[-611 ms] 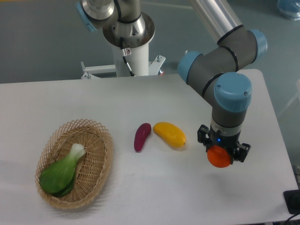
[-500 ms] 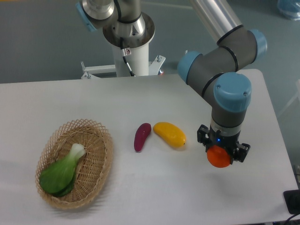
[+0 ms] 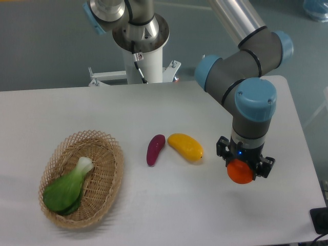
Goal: Place the orange in the basket
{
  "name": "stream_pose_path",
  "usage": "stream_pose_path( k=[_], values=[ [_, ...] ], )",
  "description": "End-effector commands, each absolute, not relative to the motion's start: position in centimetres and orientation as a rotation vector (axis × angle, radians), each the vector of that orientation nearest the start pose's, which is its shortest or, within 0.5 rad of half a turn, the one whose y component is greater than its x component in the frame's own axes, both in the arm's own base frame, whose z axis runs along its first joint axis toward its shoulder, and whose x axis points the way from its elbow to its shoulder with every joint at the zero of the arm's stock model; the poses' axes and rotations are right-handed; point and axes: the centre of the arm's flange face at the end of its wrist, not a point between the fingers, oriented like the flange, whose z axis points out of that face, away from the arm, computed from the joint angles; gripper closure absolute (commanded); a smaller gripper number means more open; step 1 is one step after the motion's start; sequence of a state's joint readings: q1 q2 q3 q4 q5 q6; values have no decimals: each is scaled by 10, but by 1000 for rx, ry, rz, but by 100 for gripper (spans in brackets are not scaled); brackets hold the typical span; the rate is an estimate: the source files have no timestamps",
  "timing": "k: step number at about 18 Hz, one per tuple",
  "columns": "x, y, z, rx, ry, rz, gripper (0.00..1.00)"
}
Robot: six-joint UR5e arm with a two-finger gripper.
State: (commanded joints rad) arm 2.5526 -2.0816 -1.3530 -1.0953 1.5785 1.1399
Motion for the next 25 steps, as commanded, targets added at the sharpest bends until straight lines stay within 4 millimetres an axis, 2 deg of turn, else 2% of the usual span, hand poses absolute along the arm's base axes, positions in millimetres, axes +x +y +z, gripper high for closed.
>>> stream_pose_path(
  k=[10,16,18,19,25],
  values=[
    [-471,538,334,-3025,195,234,53],
    [-420,580,326,-3029,219,220,52],
    [-396,593,326,-3026,272,214,52],
    [-371,608,325,-3025,296,199,51],
    [-268,663,316,-3005,381,151,45]
  ],
)
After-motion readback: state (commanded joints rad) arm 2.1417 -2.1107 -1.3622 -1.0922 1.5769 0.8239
